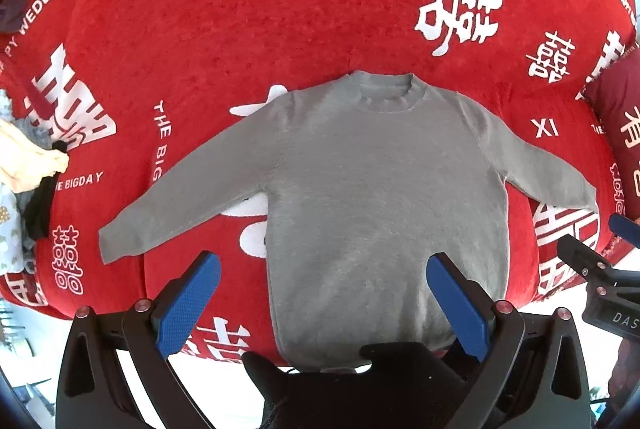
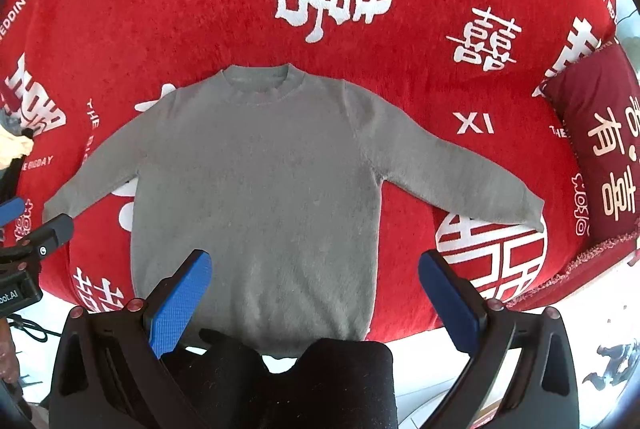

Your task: Fold small clothes

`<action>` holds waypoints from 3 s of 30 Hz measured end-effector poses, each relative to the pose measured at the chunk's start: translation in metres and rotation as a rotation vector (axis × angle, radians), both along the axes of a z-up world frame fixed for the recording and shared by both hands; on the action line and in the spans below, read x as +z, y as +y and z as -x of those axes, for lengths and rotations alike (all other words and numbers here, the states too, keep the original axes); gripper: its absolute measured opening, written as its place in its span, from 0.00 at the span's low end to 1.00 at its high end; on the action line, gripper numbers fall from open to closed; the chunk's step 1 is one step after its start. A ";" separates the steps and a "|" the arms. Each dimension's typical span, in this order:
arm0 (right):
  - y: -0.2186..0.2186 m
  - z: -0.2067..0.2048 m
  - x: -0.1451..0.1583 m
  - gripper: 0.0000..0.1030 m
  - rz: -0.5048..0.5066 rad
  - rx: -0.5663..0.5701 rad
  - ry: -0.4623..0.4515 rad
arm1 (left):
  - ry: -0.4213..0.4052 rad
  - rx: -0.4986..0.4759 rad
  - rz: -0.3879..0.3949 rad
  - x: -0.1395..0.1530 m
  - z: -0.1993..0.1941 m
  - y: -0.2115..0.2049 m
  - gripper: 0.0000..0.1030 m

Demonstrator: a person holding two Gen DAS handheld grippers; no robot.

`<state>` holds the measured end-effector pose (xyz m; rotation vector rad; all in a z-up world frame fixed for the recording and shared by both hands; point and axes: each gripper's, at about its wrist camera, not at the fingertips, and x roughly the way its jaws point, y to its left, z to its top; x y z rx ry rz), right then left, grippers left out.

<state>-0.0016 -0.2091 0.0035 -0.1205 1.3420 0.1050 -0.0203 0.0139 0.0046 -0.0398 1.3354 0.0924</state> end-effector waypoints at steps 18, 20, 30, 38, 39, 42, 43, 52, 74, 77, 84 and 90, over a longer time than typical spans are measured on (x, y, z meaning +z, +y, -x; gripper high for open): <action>0.012 -0.001 0.003 1.00 0.007 0.031 -0.004 | 0.013 0.038 0.000 -0.001 0.003 0.012 1.00; 0.014 -0.001 0.003 1.00 0.007 0.035 -0.001 | 0.013 0.039 0.000 -0.001 0.003 0.012 1.00; 0.016 -0.002 0.003 1.00 0.010 0.038 -0.004 | 0.014 0.060 -0.006 -0.006 0.003 0.017 1.00; 0.015 0.005 -0.019 1.00 -0.036 0.028 0.061 | 0.097 0.137 0.129 -0.057 0.010 0.038 1.00; 0.016 0.008 -0.031 1.00 -0.031 0.032 0.093 | 0.116 0.169 0.151 -0.070 0.014 0.047 1.00; 0.022 0.016 -0.058 1.00 -0.022 0.047 0.168 | 0.138 0.256 0.191 -0.098 0.024 0.073 1.00; 0.027 0.019 -0.070 1.00 -0.020 0.061 0.195 | 0.135 0.295 0.195 -0.108 0.029 0.088 1.00; 0.107 0.013 -0.139 1.00 -0.029 0.258 0.222 | -0.047 0.720 0.286 -0.177 0.061 0.261 1.00; 0.208 0.006 -0.198 1.00 -0.132 0.345 0.202 | -0.167 1.037 0.402 -0.275 0.057 0.380 0.19; 0.201 0.003 -0.188 1.00 -0.163 0.327 0.187 | -0.192 0.990 0.345 -0.259 0.050 0.371 0.11; 0.133 -0.019 -0.171 1.00 -0.210 0.221 0.121 | -0.314 0.556 0.310 -0.172 -0.029 0.243 0.11; 0.057 -0.043 -0.164 1.00 -0.190 0.098 0.053 | -0.298 0.169 0.463 -0.159 -0.112 0.044 0.11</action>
